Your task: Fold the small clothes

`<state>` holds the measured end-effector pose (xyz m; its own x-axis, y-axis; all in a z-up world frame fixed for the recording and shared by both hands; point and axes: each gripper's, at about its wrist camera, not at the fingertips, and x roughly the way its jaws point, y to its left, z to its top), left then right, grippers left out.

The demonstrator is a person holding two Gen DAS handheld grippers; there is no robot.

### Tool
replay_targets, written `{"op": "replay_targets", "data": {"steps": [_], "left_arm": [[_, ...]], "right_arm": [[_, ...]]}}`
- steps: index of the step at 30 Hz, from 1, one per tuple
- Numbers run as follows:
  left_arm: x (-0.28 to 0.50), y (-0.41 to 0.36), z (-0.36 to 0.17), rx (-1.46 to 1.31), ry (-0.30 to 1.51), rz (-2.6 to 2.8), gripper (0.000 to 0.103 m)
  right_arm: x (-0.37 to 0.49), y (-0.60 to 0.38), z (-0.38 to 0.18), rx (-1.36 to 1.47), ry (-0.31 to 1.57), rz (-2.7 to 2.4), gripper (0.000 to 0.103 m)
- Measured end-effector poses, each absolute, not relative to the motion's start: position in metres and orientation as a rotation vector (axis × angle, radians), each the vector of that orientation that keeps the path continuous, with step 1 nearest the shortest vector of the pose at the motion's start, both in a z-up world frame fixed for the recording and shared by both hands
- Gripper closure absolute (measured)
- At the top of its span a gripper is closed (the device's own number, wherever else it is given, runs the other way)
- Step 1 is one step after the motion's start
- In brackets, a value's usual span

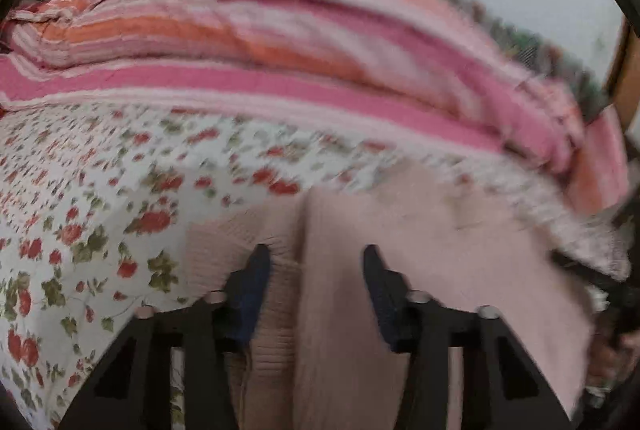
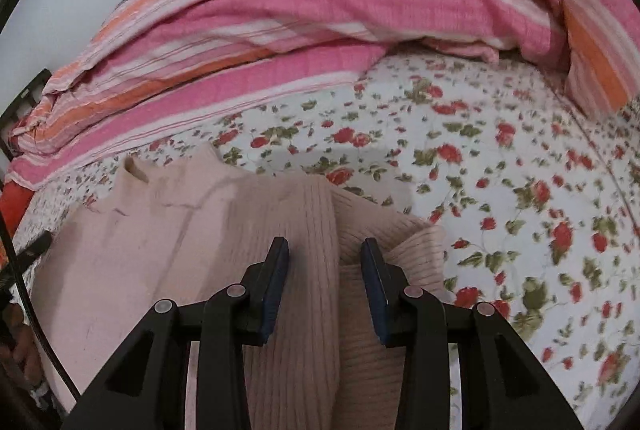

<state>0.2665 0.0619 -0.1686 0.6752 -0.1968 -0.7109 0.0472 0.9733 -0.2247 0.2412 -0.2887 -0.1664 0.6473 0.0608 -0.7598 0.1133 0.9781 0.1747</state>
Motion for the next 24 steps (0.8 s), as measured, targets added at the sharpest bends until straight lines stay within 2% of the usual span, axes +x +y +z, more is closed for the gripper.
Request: {"op": "replay_targets", "data": {"steps": [1,3,5,6,7,8,9,15,22,24], "left_arm": [[0.269,0.058,-0.172,-0.180,0.823,-0.137,0.071],[0.267,0.053,-0.171,-0.154,0.808,-0.154,0.095],[0.262,0.048,-0.170,-0.128,0.785,-0.159,0.096],[0.260,0.047,-0.168,-0.112,0.768,-0.147,0.096],[0.256,0.047,-0.163,-0.106,0.734,-0.142,0.096],[0.254,0.047,-0.160,-0.107,0.711,-0.132,0.096],[0.251,0.051,-0.155,-0.124,0.689,-0.120,0.096],[0.249,0.085,-0.157,-0.295,0.697,-0.079,0.096],[0.258,0.083,-0.173,-0.299,0.788,-0.084,0.092],[0.256,0.086,-0.171,-0.311,0.790,-0.099,0.085]], "right_arm": [[0.242,-0.289,-0.166,0.214,0.866,-0.026,0.066],[0.244,-0.287,-0.167,0.210,0.871,-0.014,0.067],[0.246,-0.286,-0.169,0.209,0.880,-0.007,0.073],[0.247,-0.285,-0.169,0.208,0.884,-0.002,0.085],[0.246,-0.284,-0.169,0.208,0.880,0.012,0.091],[0.245,-0.282,-0.167,0.204,0.870,0.033,0.096],[0.245,-0.280,-0.165,0.192,0.859,0.034,0.098],[0.238,-0.277,-0.141,0.259,0.750,0.105,0.098],[0.259,-0.276,-0.172,0.253,0.857,0.013,0.095],[0.252,-0.282,-0.165,0.273,0.825,0.003,0.072]]}}
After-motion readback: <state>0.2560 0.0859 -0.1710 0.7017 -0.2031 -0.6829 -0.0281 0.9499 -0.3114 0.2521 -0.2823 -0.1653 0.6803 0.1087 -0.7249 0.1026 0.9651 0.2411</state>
